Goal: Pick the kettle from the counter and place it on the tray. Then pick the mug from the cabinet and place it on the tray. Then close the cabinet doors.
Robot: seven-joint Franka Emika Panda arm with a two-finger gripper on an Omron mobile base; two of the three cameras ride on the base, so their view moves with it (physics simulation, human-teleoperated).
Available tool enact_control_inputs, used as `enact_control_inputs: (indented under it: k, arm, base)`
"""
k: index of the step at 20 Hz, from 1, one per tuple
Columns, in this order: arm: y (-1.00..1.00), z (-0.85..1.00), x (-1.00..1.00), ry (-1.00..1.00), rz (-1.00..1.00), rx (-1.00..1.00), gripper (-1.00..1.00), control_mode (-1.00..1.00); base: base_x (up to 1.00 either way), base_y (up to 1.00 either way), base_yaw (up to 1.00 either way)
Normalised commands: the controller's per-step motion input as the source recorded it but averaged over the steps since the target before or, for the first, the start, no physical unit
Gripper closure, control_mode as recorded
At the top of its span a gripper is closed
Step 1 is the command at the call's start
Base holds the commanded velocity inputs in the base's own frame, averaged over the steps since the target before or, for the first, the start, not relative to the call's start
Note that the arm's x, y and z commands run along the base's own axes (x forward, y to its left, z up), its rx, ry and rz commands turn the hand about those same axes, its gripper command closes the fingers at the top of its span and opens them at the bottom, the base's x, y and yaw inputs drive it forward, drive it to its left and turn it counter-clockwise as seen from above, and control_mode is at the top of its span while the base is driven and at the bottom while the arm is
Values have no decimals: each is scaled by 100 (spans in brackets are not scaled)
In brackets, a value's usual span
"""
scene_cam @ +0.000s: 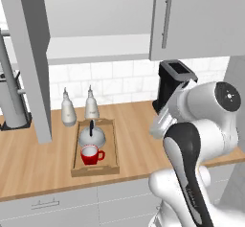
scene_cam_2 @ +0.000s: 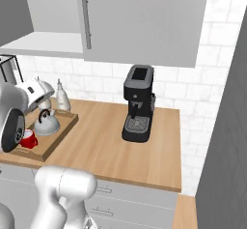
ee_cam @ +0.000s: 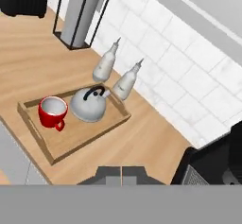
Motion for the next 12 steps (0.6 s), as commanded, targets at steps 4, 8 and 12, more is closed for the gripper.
enact_control_inputs:
  k: [4, 8, 12]
  arm:
    - [78, -39, -35, -35, 22, -48, 100, -100]
    - [68, -31, -20, -39, 26, -45, 100, -100]
    - [9, -39, -8, -50, 34, -38, 100, -100]
  base:
    - [0, 0, 0]
    - [0, 0, 0]
    - [0, 0, 0]
